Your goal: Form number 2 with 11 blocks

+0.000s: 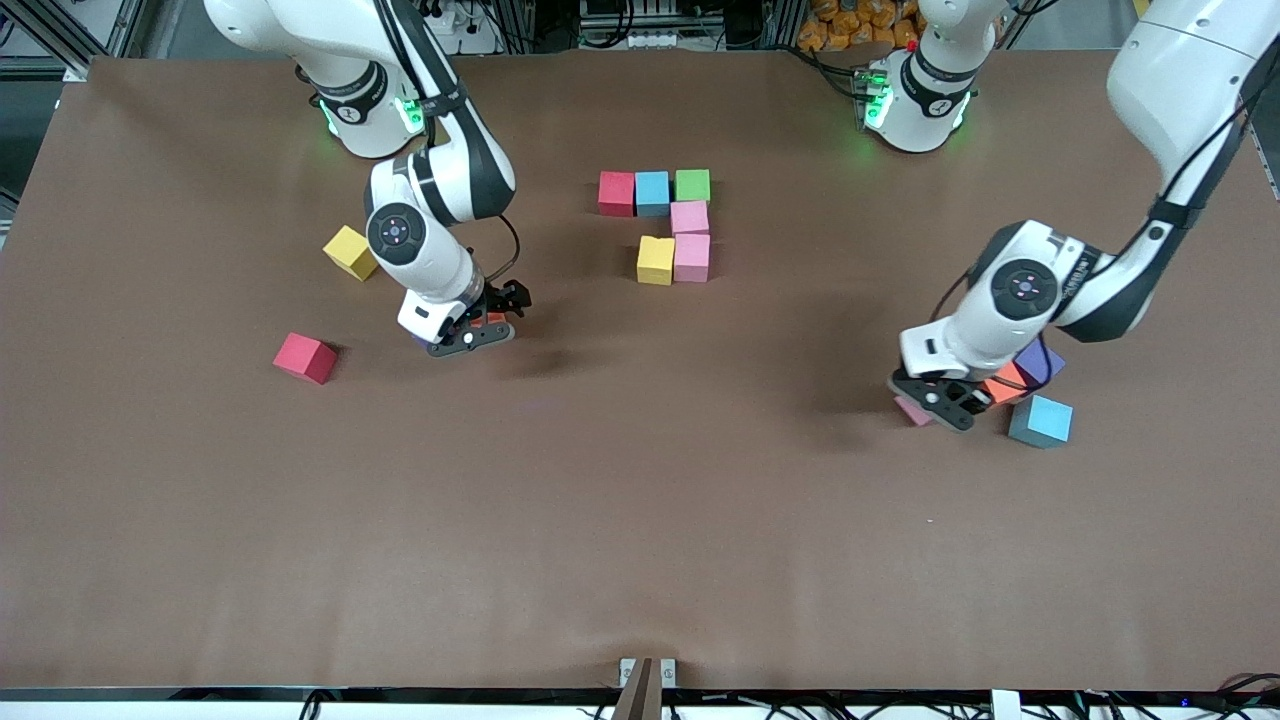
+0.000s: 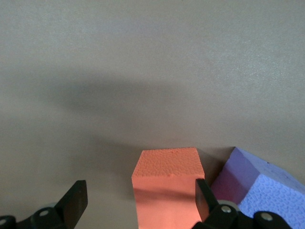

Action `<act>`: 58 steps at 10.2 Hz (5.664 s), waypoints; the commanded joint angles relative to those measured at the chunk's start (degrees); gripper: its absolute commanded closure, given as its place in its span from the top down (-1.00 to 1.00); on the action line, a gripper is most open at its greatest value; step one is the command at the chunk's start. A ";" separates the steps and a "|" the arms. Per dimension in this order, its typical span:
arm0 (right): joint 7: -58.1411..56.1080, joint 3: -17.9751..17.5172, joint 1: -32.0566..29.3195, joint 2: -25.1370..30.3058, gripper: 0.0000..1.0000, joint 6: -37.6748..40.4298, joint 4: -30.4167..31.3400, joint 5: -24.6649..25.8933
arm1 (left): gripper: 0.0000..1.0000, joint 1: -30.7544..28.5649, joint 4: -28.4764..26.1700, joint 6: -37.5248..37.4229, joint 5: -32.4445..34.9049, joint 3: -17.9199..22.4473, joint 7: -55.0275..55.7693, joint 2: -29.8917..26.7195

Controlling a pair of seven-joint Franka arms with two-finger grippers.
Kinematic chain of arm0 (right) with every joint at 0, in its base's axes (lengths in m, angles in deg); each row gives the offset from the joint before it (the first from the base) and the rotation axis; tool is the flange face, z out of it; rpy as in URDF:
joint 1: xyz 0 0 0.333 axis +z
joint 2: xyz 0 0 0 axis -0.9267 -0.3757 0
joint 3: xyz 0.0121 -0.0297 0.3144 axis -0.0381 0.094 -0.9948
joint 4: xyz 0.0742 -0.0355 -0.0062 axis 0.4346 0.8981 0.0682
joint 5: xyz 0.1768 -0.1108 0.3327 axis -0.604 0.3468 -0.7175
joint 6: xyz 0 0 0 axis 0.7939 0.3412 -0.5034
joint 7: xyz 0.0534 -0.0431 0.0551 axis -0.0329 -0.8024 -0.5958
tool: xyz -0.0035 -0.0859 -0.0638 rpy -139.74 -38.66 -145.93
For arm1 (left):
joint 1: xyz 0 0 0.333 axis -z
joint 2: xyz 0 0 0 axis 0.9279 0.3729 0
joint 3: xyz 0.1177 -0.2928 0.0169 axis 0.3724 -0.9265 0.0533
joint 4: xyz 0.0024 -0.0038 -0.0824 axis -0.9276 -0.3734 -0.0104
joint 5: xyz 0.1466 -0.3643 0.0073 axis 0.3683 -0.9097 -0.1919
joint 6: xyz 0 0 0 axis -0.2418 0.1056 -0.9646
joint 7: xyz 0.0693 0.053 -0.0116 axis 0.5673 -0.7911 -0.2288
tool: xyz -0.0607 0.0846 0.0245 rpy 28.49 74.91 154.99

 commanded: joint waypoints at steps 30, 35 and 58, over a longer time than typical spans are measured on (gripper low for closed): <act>0.00 0.05 -2.91 1.97 -0.62 -3.43 0.27 -2.79 | -0.49 38.65 12.89 -14.31 -23.91 -8.28 152.93 3.60; -3.85 3.39 -3.97 2.06 -0.64 1.31 -2.64 -2.52 | -0.49 46.77 18.42 -12.10 -24.35 0.45 157.87 5.44; -7.56 3.39 -5.29 1.62 -0.66 2.64 -2.46 -2.61 | -0.54 52.92 11.58 -0.60 -22.16 2.03 168.33 7.73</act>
